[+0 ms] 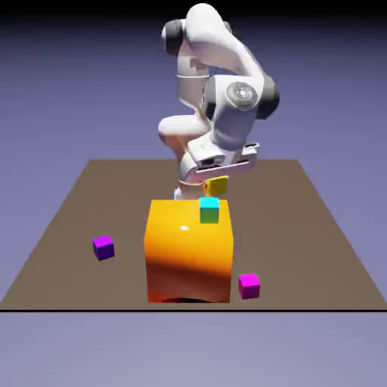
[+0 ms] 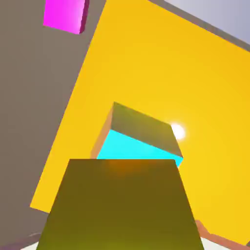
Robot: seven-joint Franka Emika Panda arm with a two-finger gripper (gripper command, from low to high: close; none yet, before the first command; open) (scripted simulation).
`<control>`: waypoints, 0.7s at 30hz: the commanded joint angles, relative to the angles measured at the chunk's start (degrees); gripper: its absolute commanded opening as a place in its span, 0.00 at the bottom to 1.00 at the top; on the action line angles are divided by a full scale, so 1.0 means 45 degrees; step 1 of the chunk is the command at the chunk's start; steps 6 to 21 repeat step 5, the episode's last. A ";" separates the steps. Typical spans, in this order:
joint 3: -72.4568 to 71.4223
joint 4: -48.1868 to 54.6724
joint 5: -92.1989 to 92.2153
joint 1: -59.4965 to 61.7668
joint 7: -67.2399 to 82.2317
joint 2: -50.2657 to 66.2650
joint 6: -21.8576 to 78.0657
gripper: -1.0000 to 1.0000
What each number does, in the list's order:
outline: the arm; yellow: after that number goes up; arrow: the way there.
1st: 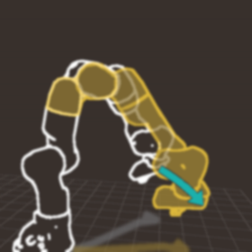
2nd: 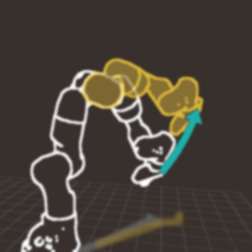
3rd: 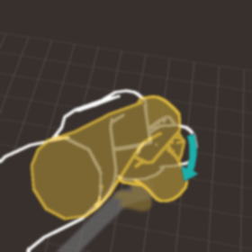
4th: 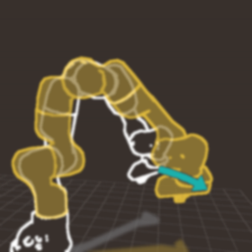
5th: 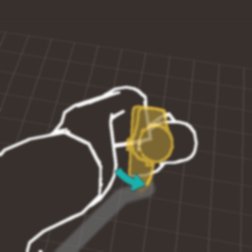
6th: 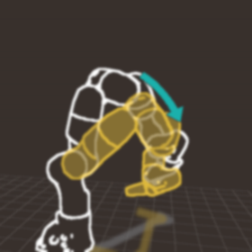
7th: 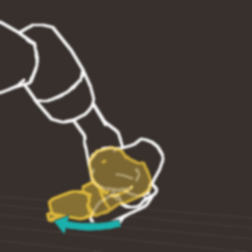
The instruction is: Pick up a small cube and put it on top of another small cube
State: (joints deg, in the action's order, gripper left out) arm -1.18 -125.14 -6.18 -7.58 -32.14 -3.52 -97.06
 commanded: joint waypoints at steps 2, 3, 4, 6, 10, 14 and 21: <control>0.0003 -0.0039 -0.0031 0.0010 -0.0005 -0.0002 -0.0040 1.00; 0.0003 -0.0039 -0.0031 0.0010 -0.0005 -0.0002 -0.0040 1.00; -0.0015 0.0421 -0.0015 -0.0006 0.0012 0.0024 0.0395 1.00; -0.0032 0.0882 0.0001 -0.0021 0.0029 0.0050 0.0830 1.00; -0.0032 0.0882 0.0001 -0.0021 0.0029 0.0050 0.0830 1.00; -0.0032 0.0882 0.0001 -0.0021 0.0029 0.0050 0.0830 1.00; -0.0032 0.0882 0.0001 -0.0021 0.0029 0.0050 0.0830 1.00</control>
